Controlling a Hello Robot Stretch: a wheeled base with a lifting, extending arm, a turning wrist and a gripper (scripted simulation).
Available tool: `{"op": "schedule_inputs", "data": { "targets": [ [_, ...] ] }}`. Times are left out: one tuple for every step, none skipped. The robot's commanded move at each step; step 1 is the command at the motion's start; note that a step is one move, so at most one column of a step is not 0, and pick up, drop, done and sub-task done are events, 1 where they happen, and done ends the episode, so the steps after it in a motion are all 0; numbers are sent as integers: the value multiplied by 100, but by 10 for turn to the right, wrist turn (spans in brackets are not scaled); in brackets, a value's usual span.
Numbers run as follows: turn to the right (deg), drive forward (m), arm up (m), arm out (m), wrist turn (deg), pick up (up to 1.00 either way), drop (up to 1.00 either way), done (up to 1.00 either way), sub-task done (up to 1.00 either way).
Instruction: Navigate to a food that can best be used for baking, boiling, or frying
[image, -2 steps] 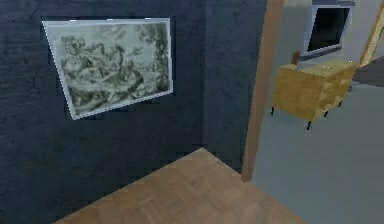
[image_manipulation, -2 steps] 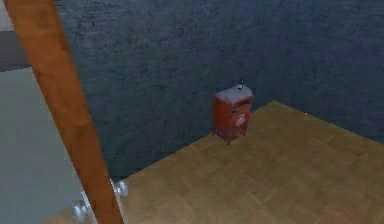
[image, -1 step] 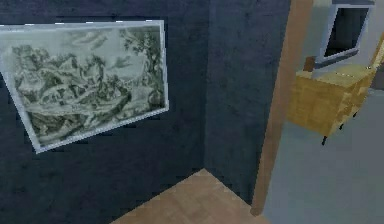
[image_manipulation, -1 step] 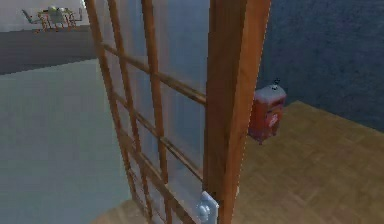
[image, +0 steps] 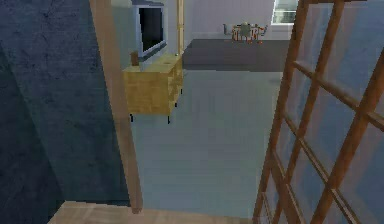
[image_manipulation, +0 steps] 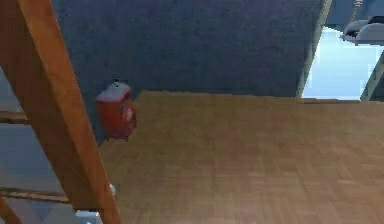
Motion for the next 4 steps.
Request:
{"op": "schedule_inputs", "data": {
  "targets": [
    [0,100,0,0,0,0,0,0,0],
    [0,25,0,0,0,0,0,0,0],
    [180,0,0,0,0,0,0,0,0],
    [0,100,0,0,0,0,0,0,0]
  ]
}}
